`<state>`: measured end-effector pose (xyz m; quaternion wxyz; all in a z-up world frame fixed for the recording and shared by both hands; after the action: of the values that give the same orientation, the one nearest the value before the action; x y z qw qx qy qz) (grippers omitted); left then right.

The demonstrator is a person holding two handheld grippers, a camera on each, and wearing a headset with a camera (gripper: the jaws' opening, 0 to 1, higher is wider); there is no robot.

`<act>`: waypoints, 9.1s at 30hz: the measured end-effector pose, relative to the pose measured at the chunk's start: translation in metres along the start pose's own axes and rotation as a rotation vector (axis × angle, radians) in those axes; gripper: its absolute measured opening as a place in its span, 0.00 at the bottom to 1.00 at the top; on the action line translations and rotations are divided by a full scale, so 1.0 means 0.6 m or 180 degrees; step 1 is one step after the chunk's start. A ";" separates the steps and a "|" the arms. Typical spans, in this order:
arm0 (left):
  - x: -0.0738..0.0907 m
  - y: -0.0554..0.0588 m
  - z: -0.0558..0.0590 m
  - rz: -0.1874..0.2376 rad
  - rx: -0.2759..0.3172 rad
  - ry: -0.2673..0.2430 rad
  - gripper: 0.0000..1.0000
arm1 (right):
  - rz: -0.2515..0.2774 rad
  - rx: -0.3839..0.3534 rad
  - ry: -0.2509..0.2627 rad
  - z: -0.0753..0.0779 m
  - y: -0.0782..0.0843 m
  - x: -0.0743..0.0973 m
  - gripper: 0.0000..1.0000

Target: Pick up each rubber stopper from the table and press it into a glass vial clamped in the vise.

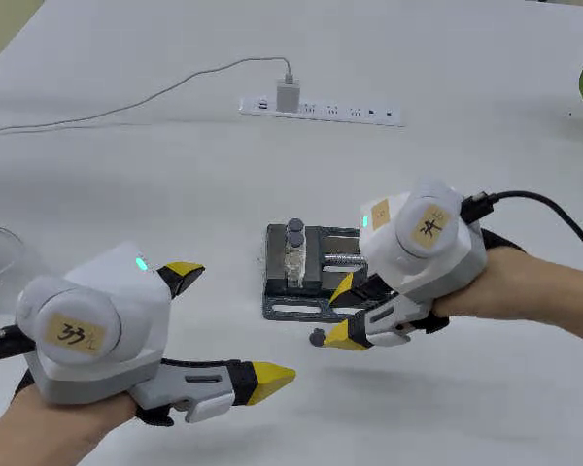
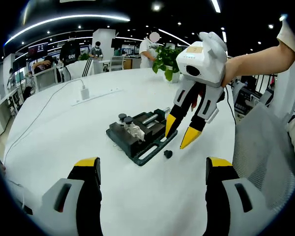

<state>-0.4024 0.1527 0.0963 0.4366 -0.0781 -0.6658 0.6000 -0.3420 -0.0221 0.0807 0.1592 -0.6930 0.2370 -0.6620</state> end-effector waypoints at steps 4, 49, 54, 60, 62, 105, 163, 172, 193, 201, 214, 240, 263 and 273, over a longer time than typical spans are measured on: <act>0.001 0.003 0.001 0.0034 0.0052 -0.0026 0.87 | 0.0022 -0.0037 0.0068 -0.010 0.007 -0.016 0.10; 0.005 0.028 0.003 0.0019 0.0224 -0.0071 0.86 | -0.0071 0.0132 0.0144 0.005 0.001 -0.042 0.05; 0.005 0.029 0.003 0.0021 0.0228 -0.0073 0.86 | -0.0087 0.0111 0.0172 0.009 0.002 -0.042 0.03; 0.004 0.029 0.002 0.0025 0.0238 -0.0075 0.86 | -0.0087 0.0107 0.0168 0.010 0.003 -0.042 0.02; 0.003 0.029 0.002 0.0031 0.0239 -0.0076 0.86 | -0.0093 0.0125 0.0170 0.010 0.003 -0.042 0.02; -0.006 0.015 0.012 0.0124 0.0038 0.0077 0.74 | 0.0986 -0.1797 -0.0137 0.010 -0.002 0.011 0.00; -0.024 -0.053 0.040 0.0633 -0.0167 0.0614 0.05 | 0.2266 -0.3952 -0.1548 -0.046 -0.005 0.059 0.00; -0.025 -0.048 0.044 0.0578 -0.0151 0.0652 0.05 | 0.2203 -0.3325 -0.1309 -0.053 -0.006 0.063 0.02; -0.030 -0.039 0.049 0.0449 -0.0233 0.0706 0.05 | 0.1714 -0.1794 -0.0585 -0.039 -0.003 0.069 0.50; -0.030 -0.033 0.053 0.0361 -0.0287 0.0769 0.05 | 0.1328 -0.0986 -0.0452 -0.034 -0.014 0.086 0.43; -0.032 -0.025 0.064 0.0258 -0.0376 0.0900 0.05 | 0.0682 0.0029 -0.0621 -0.052 -0.029 0.083 0.33; -0.038 -0.018 0.082 0.0178 -0.0442 0.1086 0.05 | 0.0310 0.0735 -0.0808 -0.063 -0.042 0.072 0.11; -0.037 -0.016 0.089 0.0108 -0.0384 0.1216 0.04 | 0.0009 0.1226 -0.0839 -0.071 -0.047 0.070 0.08; -0.037 -0.018 0.089 0.0082 -0.0293 0.1247 0.04 | 0.0013 0.1170 -0.0813 -0.071 -0.047 0.072 0.08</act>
<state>-0.4205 0.0968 0.1003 0.5460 -0.2217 -0.5938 0.5478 -0.3803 -0.0179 0.1353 0.3129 -0.7301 0.0917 -0.6005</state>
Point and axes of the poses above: the centre of the closed fingertips' face, and the gripper's own axes: x roughly backward along the fingers, z roughly to its right, y roughly out of its underside, the point moved 9 cm from there along x, roughly backward along the fingers, and after that the axes turned 1 degree about -y, right-handed, at the moved point
